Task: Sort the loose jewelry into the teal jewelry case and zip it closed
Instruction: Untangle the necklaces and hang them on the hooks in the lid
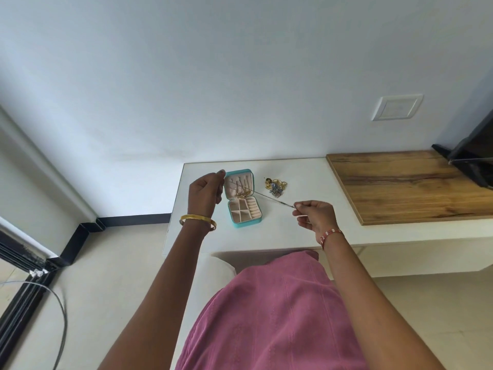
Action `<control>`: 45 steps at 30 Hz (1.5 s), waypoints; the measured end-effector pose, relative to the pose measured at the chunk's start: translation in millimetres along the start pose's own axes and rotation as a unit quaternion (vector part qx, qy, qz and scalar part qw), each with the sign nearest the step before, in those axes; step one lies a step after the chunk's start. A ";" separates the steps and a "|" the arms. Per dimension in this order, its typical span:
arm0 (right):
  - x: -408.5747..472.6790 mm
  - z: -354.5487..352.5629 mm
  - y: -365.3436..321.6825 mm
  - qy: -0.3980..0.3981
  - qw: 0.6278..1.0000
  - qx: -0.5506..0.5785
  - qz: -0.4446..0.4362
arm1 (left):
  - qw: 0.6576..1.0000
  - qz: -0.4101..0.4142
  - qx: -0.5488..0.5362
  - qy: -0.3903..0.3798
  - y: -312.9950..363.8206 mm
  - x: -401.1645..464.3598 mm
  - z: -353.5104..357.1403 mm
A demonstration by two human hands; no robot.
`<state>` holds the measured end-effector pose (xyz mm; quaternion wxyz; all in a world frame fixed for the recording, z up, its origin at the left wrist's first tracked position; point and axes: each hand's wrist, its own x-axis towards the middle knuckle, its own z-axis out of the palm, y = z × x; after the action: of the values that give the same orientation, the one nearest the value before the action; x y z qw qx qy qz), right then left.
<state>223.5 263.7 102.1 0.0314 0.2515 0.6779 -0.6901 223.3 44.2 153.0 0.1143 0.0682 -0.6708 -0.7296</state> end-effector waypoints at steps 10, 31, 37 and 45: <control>-12.5 29.3 -14.0 -0.119 0.977 -0.135 -0.110 | 0.982 0.013 0.103 -0.156 12.1 4.2 29.4; -46.3 48.3 -72.8 -0.344 0.911 0.145 -0.175 | 0.981 -0.021 0.108 -0.159 5.2 5.1 25.6; -43.2 40.0 -77.4 -0.361 0.897 0.183 -0.176 | 0.998 0.024 0.031 -0.058 2.1 -1.1 33.7; -51.0 41.5 -81.7 -0.323 0.908 0.154 -0.218 | 0.992 0.095 0.005 -0.080 11.1 -10.0 38.3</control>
<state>224.0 215.5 195.2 0.0581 -0.1380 0.5537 -0.8192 224.1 82.8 167.0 0.1287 -0.0540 -0.6848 -0.7152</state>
